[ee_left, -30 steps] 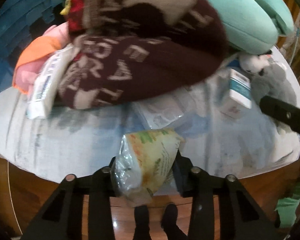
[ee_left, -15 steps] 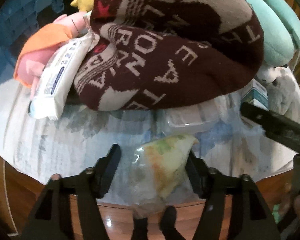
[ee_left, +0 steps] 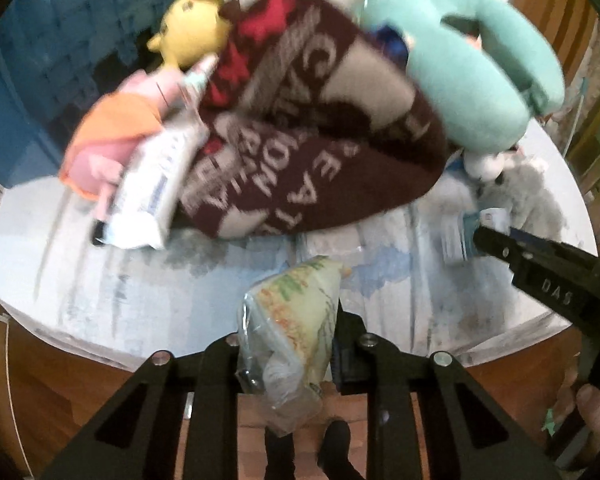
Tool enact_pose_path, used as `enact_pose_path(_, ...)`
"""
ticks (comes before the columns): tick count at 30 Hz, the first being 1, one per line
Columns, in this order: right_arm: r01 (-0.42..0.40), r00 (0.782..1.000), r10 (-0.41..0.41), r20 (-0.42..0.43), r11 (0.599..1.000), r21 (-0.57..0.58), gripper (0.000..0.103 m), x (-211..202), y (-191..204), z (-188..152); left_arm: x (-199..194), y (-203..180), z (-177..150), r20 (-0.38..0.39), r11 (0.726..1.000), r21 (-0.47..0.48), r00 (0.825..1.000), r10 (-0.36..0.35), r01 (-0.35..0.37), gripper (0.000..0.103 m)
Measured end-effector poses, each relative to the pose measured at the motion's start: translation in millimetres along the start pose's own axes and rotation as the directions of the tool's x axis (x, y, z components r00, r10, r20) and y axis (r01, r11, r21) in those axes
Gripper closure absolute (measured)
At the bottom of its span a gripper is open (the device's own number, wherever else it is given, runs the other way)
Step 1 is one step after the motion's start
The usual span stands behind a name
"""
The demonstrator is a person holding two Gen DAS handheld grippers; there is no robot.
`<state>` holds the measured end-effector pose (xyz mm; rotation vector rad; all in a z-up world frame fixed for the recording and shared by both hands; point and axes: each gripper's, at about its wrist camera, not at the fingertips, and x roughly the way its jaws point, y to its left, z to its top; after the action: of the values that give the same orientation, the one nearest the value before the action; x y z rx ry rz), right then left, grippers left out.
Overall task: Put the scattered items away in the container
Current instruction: 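Grasp the yellow snack packet with the left tool while the right tool grasps the white box, then carry both items into the blue crate and open both tools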
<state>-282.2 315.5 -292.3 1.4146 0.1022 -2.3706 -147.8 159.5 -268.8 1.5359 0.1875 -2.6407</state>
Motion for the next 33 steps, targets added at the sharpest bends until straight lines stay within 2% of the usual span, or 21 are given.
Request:
enact_pose_path(1,-0.002,1.000,0.002,0.008,1.000,-0.013,0.066,-6.7,0.7,-0.3,-1.0,8.4,16.4,0.015,1.000,-0.003,1.000,0.003,-0.003,0.082)
enact_pose_path(4,-0.003,1.000,0.004,0.020,0.999,-0.038,0.066,-17.3,-1.0,2.9,-13.5,7.3,14.7,0.049,1.000,-0.007,0.998,0.027,-0.027,0.082)
enact_pose_path(5,0.002,1.000,-0.001,0.016,0.999,-0.044,0.066,-14.9,-3.7,4.4,-12.8,7.7,24.8,0.049,0.999,-0.012,0.998,0.032,-0.032,0.082)
enact_pose_path(6,0.003,1.000,-0.003,0.005,0.999,-0.045,0.066,-6.4,-14.5,7.3,-8.1,7.8,21.4,0.048,0.999,-0.017,0.998,0.037,-0.036,0.082)
enact_pose_path(8,-0.015,1.000,0.015,-0.020,0.999,-0.029,0.066,5.3,-14.7,-2.9,2.4,14.1,13.9,0.028,0.999,-0.031,0.999,0.046,-0.045,0.082)
enact_pose_path(12,-0.003,0.999,0.001,-0.043,0.999,-0.042,0.066,11.8,-13.1,-16.9,35.8,20.7,-1.9,-0.036,0.997,-0.057,0.998,0.056,-0.058,0.082)
enact_pose_path(14,0.012,0.999,-0.014,-0.047,0.999,-0.043,0.055,18.1,-15.1,-22.0,50.6,22.2,-6.8,-0.053,0.996,-0.070,0.997,0.057,-0.061,0.082)
enact_pose_path(16,-0.004,0.999,0.003,-0.045,1.000,-0.030,0.052,23.7,-20.1,-26.6,60.4,22.7,-8.3,-0.064,0.995,-0.074,0.996,0.063,-0.068,0.082)
enact_pose_path(18,-0.010,0.999,0.010,-0.032,1.000,-0.019,0.033,23.4,-23.9,-29.2,64.5,23.3,-7.2,-0.058,0.995,-0.081,0.997,0.059,-0.064,0.082)
enact_pose_path(19,-0.017,1.000,0.017,-0.016,1.000,-0.013,0.016,20.6,-25.8,-30.2,64.6,23.0,-6.1,-0.054,0.995,-0.082,0.997,0.060,-0.064,0.082)
enact_pose_path(20,-0.022,1.000,0.022,0.000,1.000,-0.007,0.007,17.1,-27.1,-30.8,65.0,22.1,-4.8,-0.054,0.995,-0.081,0.997,0.060,-0.064,0.082)
enact_pose_path(22,-0.036,0.999,0.036,0.039,0.999,0.000,0.007,9.6,-28.4,-30.8,65.8,19.7,-3.7,-0.053,0.995,-0.075,0.997,0.064,-0.068,0.082)
enact_pose_path(23,-0.034,0.999,0.035,0.040,0.999,-0.010,0.009,10.3,-27.0,-30.2,65.9,18.3,-3.5,-0.054,0.995,-0.073,0.996,0.069,-0.072,0.082)
enact_pose_path(24,-0.028,0.999,0.029,0.026,0.999,-0.025,0.017,13.7,-24.9,-30.0,65.0,17.3,-3.3,-0.054,0.995,-0.076,0.996,0.067,-0.071,0.083)
enact_pose_path(25,-0.003,1.000,0.002,-0.003,0.999,-0.047,0.063,21.0,-21.7,-29.9,63.1,15.9,-3.0,-0.053,0.995,-0.077,0.997,0.061,-0.065,0.084)
enact_pose_path(26,0.003,1.000,-0.003,-0.011,0.999,-0.051,0.067,24.6,-19.4,-30.4,58.8,13.5,-2.3,-0.048,0.995,-0.075,0.997,0.056,-0.059,0.085)
enact_pose_path(28,-0.016,1.000,0.015,-0.020,0.999,-0.049,0.067,21.4,-18.5,-31.7,48.5,7.6,1.2,-0.034,0.997,-0.061,0.998,0.052,-0.054,0.085)
enact_pose_path(33,-0.073,0.996,0.077,0.050,0.994,-0.079,0.067,-17.6,-7.8,-14.7,3.7,-7.4,26.4,0.061,0.998,-0.048,0.997,0.045,-0.042,0.085)
